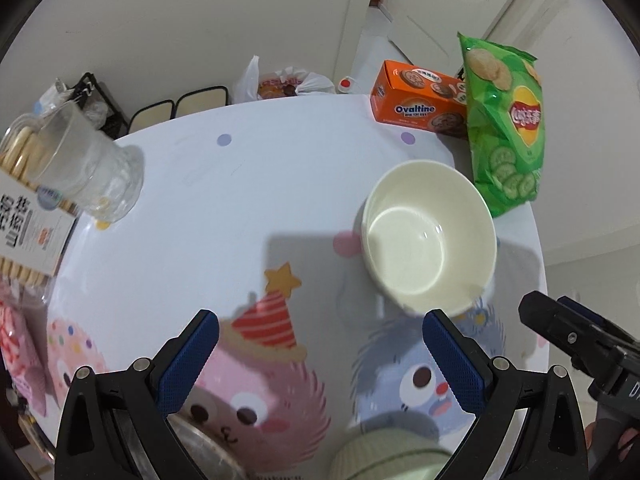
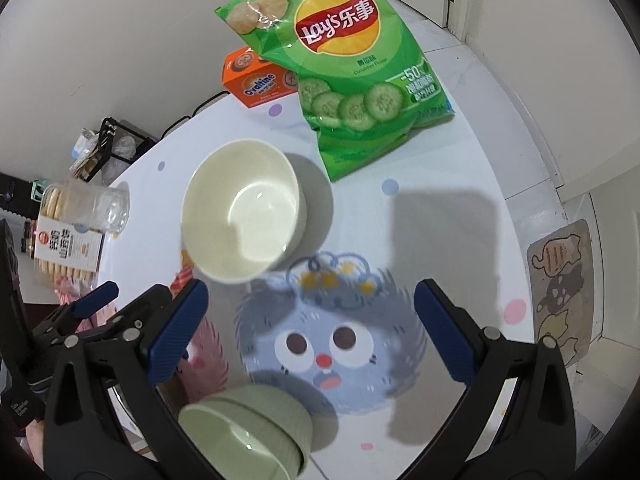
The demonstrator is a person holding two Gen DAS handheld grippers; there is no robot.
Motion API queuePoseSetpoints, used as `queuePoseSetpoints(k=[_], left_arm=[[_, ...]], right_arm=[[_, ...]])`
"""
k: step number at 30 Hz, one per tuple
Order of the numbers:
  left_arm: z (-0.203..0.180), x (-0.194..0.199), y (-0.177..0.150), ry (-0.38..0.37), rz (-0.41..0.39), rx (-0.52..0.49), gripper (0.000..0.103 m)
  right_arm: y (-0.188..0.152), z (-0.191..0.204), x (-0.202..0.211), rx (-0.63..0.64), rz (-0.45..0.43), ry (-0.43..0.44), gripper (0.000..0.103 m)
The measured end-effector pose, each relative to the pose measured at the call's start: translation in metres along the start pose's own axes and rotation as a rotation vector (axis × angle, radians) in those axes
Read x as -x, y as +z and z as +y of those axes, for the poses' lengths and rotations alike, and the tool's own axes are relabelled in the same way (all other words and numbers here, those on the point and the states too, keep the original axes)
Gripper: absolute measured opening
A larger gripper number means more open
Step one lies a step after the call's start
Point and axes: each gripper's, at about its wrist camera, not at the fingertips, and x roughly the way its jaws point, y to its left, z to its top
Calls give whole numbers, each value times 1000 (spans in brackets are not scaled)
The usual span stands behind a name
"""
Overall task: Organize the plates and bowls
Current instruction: 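Move both open tools toward the cream ribbed bowl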
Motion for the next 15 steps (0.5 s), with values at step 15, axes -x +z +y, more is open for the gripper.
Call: queuePoseSetpoints(k=[15], left_arm=[[-4, -47, 42, -5, 75, -12, 101]], right_arm=[[36, 3, -37, -44, 33, -40, 102]])
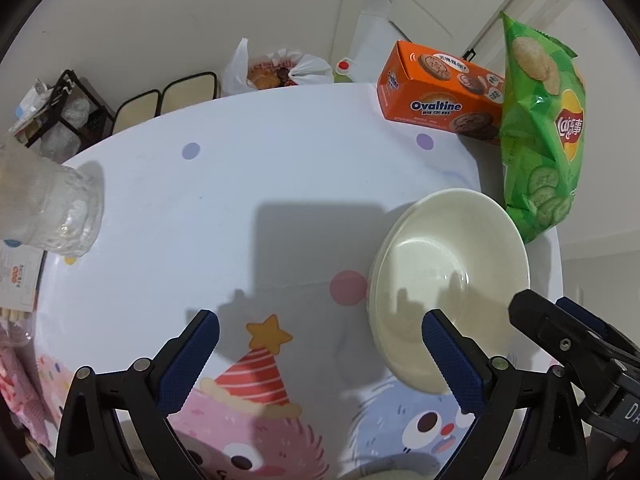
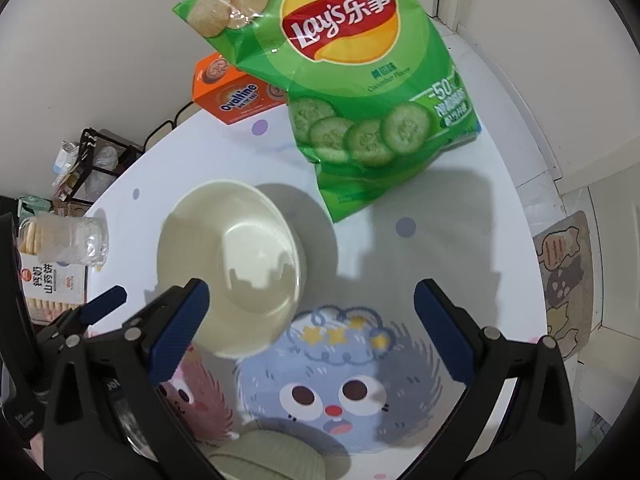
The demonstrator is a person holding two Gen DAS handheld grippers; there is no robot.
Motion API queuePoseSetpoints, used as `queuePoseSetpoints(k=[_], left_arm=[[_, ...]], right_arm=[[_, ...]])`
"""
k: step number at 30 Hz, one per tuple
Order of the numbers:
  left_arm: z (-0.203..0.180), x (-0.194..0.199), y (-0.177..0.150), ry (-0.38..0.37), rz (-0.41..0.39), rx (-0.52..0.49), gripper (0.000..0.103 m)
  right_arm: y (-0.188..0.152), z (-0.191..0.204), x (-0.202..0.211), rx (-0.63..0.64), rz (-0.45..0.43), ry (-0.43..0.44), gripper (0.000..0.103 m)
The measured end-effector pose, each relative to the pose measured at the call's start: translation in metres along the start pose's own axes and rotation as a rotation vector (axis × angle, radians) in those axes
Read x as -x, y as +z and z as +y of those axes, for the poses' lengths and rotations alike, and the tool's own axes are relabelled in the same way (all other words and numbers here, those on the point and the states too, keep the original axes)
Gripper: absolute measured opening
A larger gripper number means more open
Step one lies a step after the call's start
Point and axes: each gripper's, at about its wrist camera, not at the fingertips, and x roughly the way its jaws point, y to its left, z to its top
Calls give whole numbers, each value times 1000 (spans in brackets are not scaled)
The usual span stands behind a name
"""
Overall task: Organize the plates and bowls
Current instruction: 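Move both open tools toward the cream ribbed bowl, then grasp the cream bowl rim with the left tool while the right tool grasps it too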
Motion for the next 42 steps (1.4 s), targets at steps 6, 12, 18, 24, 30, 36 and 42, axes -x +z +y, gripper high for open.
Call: queuePoseSetpoints(k=[6, 12, 18, 24, 30, 36, 42], left_arm=[[-2, -6, 6, -8, 1, -14, 84], [-5, -18, 10, -14, 29, -20, 52], [-10, -22, 14, -52, 40, -36, 27], [-17, -20, 10, -76, 38, -50, 10], [-18, -14, 6, -75, 25, -68, 5], [-11, -3, -4, -82, 18, -62, 5], [-8, 20, -20, -62, -16, -46, 5]], right_arm=[[5, -2, -11, -29, 14, 1, 93], [4, -2, -20, -27, 34, -7, 72], [2, -6, -30, -45, 64, -10, 39], [3, -2, -32, -35, 72, 23, 18], [1, 19, -32, 68, 72, -35, 10], [-8, 24, -27, 104, 64, -28, 10], [-17, 33, -11, 132, 47, -14, 10]])
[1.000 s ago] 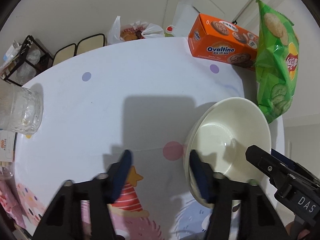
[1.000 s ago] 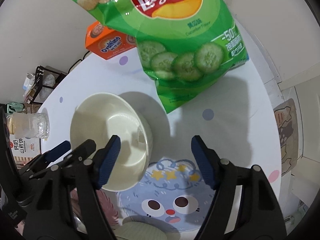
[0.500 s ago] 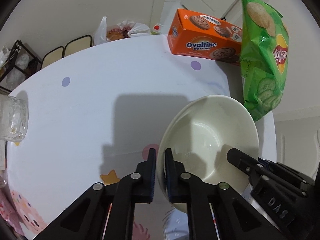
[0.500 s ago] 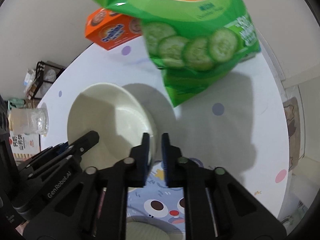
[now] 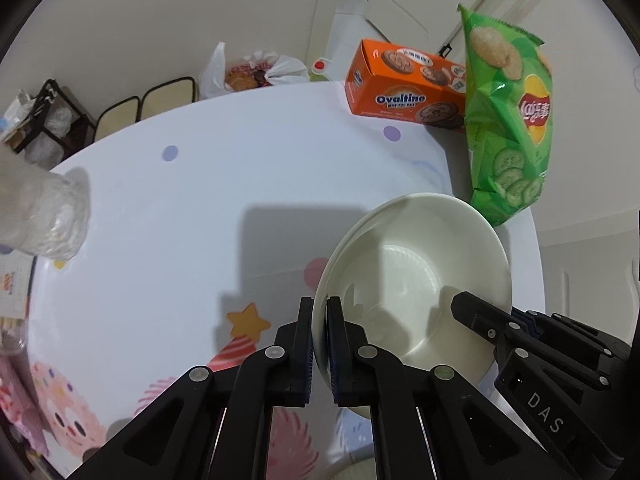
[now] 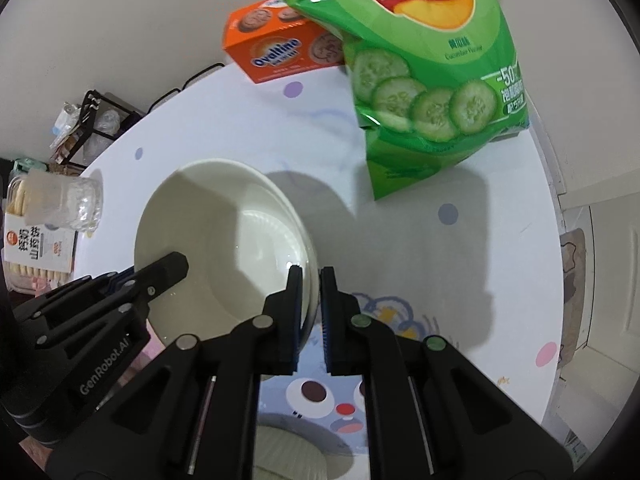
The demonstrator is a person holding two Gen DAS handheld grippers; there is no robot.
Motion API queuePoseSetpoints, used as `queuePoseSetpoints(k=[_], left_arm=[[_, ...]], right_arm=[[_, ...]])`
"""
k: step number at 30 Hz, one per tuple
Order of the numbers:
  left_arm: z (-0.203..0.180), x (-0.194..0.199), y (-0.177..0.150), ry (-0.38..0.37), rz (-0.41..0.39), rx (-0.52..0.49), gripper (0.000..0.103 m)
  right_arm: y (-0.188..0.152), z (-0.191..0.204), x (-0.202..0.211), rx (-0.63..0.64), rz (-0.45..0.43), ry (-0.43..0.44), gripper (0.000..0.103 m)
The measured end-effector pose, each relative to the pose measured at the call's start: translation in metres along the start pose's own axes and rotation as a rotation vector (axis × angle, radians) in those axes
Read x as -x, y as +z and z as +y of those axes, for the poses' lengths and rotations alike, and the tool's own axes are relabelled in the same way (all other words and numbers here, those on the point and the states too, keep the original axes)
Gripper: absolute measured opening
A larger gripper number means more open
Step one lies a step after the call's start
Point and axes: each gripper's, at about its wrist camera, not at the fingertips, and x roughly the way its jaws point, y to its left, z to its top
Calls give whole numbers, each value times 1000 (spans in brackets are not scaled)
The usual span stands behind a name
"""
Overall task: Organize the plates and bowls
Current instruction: 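Grasp the cream bowl rim with the left tool while the right tool grasps it too, then carry the cream bowl onto the green bowl stack with both tools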
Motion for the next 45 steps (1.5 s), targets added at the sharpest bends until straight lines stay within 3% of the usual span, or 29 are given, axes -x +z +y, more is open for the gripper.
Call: queuePoseSetpoints(k=[22, 34, 45], left_arm=[[-5, 106, -82, 68, -144, 72, 5], [-21, 130, -133, 92, -170, 95, 6], [-34, 118, -175, 98, -138, 91, 6]], right_arm=[[-65, 35, 85, 157, -93, 64, 10], [-112, 34, 108, 219, -100, 94, 11], [-152, 22, 103, 266, -50, 92, 11]])
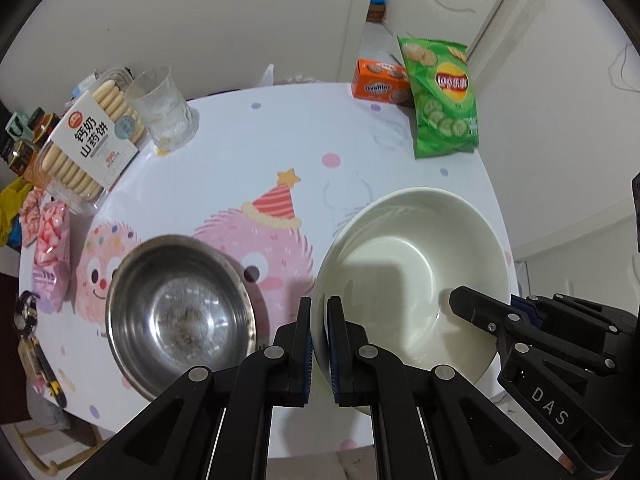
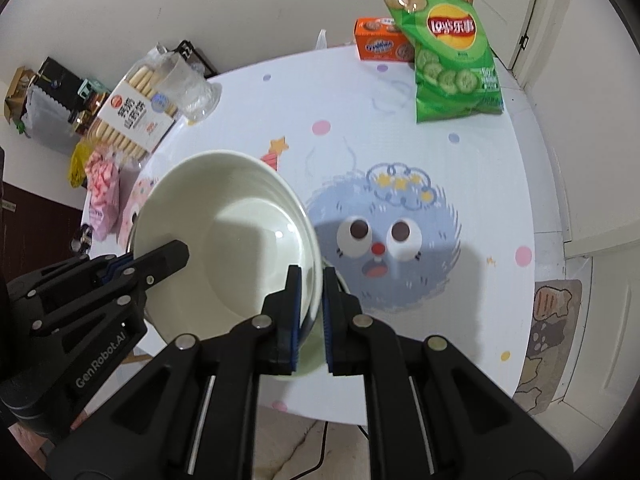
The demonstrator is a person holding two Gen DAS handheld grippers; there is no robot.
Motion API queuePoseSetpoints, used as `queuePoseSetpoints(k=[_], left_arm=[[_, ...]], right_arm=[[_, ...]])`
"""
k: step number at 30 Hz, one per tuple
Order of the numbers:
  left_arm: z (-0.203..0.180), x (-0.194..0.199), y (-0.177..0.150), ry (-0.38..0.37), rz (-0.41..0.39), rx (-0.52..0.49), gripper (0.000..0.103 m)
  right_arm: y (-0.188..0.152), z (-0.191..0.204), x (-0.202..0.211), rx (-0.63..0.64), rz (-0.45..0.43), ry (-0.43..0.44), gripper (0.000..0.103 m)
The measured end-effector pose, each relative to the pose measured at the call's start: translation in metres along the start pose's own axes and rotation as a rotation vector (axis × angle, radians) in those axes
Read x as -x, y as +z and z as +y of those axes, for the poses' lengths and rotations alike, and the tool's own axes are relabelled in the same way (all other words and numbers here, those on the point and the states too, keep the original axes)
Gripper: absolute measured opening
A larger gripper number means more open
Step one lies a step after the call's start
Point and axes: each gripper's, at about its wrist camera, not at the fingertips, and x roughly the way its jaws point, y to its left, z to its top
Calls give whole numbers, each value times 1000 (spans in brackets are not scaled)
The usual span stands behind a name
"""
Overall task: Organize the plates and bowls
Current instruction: 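Carry the cream bowl onto the green bowl stack with both tools, then lower the cream bowl into the green bowls and open both tools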
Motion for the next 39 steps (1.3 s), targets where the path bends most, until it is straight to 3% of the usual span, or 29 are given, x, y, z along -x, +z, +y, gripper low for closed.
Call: queuePoseSetpoints(k=[19, 33, 39], left_arm=[[-5, -23, -39, 14, 56, -11, 8], [-5, -49, -41, 39, 85, -21, 10], [-4, -55, -39, 69, 89, -40, 9]], right_arm=[[-33, 8, -18, 78, 81, -51, 13], [-35, 9, -40, 103, 117, -115, 13], [-31, 15, -39, 150, 90, -165, 12]])
